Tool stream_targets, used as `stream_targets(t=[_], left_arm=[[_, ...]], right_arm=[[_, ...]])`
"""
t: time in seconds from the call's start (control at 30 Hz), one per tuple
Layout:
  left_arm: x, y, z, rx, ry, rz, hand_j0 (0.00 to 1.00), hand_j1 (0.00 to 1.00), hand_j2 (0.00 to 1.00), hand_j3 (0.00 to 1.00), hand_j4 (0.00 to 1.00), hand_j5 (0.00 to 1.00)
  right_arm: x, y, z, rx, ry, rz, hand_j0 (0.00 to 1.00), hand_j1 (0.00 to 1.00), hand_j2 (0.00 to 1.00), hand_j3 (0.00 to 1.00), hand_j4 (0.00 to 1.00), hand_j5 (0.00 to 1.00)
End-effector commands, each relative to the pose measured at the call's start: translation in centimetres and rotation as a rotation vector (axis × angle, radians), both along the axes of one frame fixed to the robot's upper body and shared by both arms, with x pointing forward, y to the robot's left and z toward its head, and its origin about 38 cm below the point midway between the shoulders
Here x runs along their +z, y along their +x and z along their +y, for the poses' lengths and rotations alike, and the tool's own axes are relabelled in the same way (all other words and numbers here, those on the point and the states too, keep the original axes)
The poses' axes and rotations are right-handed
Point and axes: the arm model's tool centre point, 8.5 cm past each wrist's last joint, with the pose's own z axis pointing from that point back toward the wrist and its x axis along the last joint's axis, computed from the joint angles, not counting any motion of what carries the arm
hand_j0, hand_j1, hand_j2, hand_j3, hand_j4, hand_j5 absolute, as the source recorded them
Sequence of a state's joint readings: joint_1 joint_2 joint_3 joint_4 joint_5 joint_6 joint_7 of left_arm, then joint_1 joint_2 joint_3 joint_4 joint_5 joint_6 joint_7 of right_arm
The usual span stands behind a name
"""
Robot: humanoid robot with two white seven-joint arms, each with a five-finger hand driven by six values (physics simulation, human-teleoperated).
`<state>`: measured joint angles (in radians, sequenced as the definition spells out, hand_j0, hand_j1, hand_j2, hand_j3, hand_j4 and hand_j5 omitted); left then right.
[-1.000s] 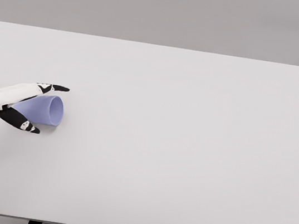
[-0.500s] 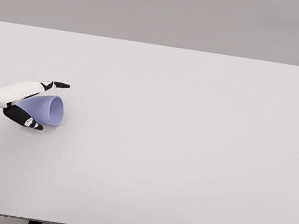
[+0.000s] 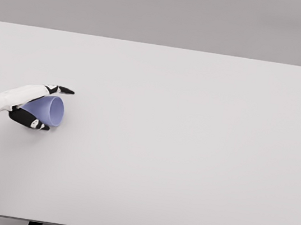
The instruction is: Flip the cup with left arm and place it on the table
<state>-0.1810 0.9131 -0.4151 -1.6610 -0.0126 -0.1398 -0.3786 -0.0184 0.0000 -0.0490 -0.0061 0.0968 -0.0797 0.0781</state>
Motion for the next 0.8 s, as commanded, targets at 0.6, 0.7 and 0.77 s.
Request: stream_targets(t=[0.6,0.7,0.77], left_arm=[[3.1,1.0,-0.5,-0.061,-0.111,-0.045,0.51,0.51,0.51,0.51,0.51,0.51],[4.0,0.7,-0.1,-0.101,-0.153,-0.048,0.51,0.51,0.51,0.51,0.51,0.51],[4.3,0.4,-0.1,-0.138,-0.186,-0.037,0.51,0.51,0.51,0.51,0.51,0.51]], right_arm=[[0.0,0.0,0.0,0.0,0.0,0.0,1.0,1.0,1.0,1.0,1.0,1.0],[0.0,0.0,0.0,0.0,0.0,0.0,1.0,1.0,1.0,1.0,1.0,1.0],[0.0,0.0,0.0,0.0,0.0,0.0,1.0,1.0,1.0,1.0,1.0,1.0]])
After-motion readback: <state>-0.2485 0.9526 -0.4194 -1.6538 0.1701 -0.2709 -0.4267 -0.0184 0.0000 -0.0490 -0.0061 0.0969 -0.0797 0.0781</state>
